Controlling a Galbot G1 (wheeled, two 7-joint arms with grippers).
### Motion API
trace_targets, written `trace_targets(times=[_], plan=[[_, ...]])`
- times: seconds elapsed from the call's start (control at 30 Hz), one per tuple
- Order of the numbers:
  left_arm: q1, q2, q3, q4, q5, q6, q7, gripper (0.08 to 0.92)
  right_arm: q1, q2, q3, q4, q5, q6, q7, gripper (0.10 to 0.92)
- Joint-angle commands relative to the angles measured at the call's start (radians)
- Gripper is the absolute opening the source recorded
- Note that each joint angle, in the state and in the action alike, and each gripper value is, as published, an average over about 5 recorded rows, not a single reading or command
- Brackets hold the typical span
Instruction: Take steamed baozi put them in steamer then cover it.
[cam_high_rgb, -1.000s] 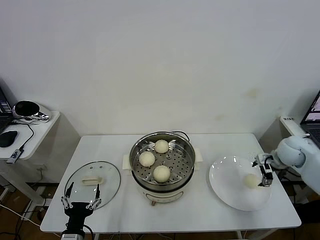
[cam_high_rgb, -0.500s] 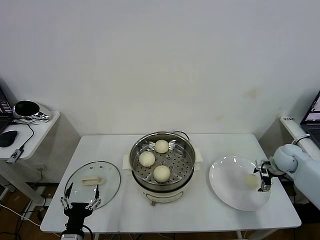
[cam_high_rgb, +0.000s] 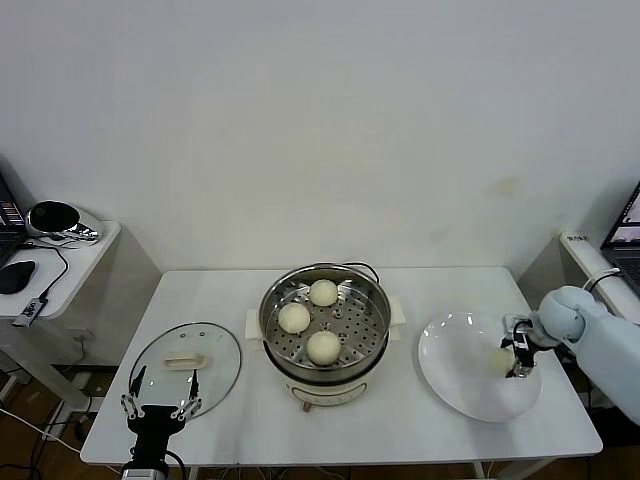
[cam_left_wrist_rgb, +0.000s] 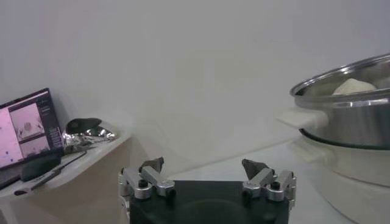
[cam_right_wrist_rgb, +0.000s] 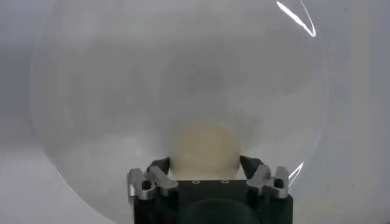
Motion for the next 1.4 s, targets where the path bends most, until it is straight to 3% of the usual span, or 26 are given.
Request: trace_targets(times=[0.03, 0.27, 0.4, 0.73, 1.03, 1.4], plan=[[-0.002, 0.002, 0.0, 0.001, 0.0, -0.001, 0.0, 0.823, 0.082, -0.036, -0.066, 0.037, 0.064, -0.021, -0.014, 0.621], [-0.015, 0.006, 0.009, 0.006, -0.003, 0.003, 0.0, 0.823, 0.366, -0.142, -0.326, 0.21, 0.207, -0.098, -0.016, 0.617], [-0.024, 0.003, 0.024, 0.008, -0.002, 0.007, 0.0, 0.823, 0.614, -0.156, -0.516, 0.317, 0.372, -0.178, 0.017, 0.619], [-0.03, 0.014, 0.036, -0.005, -0.008, 0.033, -0.002, 0.823, 1.091, 0.004, -0.894, 0.49, 0.763, -0.363, 0.131, 0.629], [-0.028, 0.014, 0.028, -0.019, -0.009, 0.036, -0.003, 0.823, 1.055, 0.249, -0.924, 0.47, 0.941, -0.483, 0.249, 0.636], [-0.018, 0.002, 0.017, -0.03, -0.009, 0.029, -0.005, 0.823, 0.885, 0.46, -0.867, 0.266, 0.924, -0.502, 0.302, 0.636]])
